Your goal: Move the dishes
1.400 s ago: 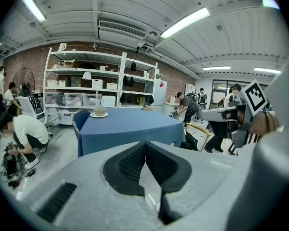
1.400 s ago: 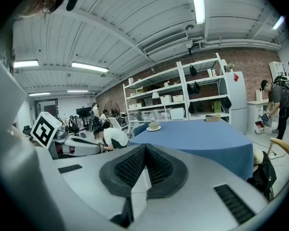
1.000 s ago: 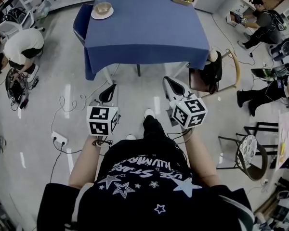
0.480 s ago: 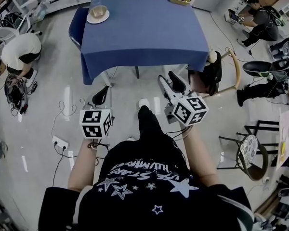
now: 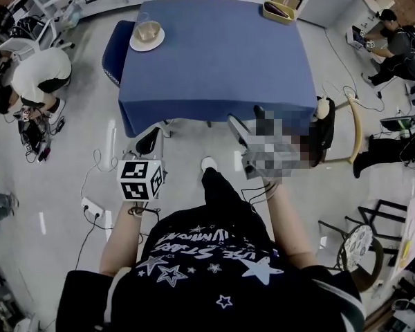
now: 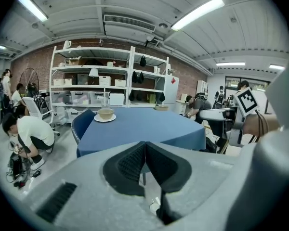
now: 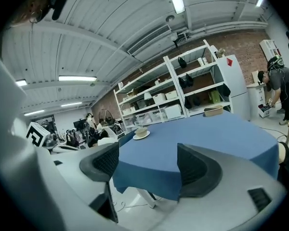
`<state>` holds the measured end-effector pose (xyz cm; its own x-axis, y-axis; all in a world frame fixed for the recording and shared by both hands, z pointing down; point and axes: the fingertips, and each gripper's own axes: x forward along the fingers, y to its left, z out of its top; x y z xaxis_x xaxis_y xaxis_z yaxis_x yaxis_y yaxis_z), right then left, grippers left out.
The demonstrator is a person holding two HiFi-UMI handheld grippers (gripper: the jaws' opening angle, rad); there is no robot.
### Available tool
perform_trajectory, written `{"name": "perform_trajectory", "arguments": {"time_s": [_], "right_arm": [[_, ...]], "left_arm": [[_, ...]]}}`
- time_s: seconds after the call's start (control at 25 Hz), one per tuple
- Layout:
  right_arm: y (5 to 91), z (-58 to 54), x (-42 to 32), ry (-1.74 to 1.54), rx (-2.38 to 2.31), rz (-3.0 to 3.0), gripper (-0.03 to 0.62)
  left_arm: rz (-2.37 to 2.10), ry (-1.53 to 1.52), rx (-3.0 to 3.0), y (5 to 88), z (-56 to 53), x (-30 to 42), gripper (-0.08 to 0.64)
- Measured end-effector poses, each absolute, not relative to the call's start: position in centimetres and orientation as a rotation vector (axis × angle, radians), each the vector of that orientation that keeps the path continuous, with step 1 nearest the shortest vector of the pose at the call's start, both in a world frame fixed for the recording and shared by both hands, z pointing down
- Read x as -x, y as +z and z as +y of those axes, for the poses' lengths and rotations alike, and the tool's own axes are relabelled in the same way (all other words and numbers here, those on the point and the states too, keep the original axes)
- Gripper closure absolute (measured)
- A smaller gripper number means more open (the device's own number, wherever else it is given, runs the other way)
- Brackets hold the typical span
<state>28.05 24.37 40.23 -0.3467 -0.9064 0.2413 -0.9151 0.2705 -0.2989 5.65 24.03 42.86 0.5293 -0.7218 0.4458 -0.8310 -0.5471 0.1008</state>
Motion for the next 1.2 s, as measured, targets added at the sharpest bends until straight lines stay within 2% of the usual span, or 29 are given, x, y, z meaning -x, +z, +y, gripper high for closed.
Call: {"name": "perform_trajectory", "arguments": {"time_s": [0.52,0.88,1.2], "right_arm": [[40.5,8.2,-30.2,0.664,-1.493,-2.621,0.233],[41.3,1.8,-23.9,0.661,-1.252,-2.691,0.235],[41.9,-1.9,-18.0,0.615,-1.235,-2.675,0.252]], "left_arm": [[-1.586,0.473,-2.290,40.3,11.4,-6.3,0.539],[-1.790,0.437,-2.104,40.4,9.2,0.4,0.539],[-1.763,0.403,-2.136,41.9,3.4,5.3,0.538]]}}
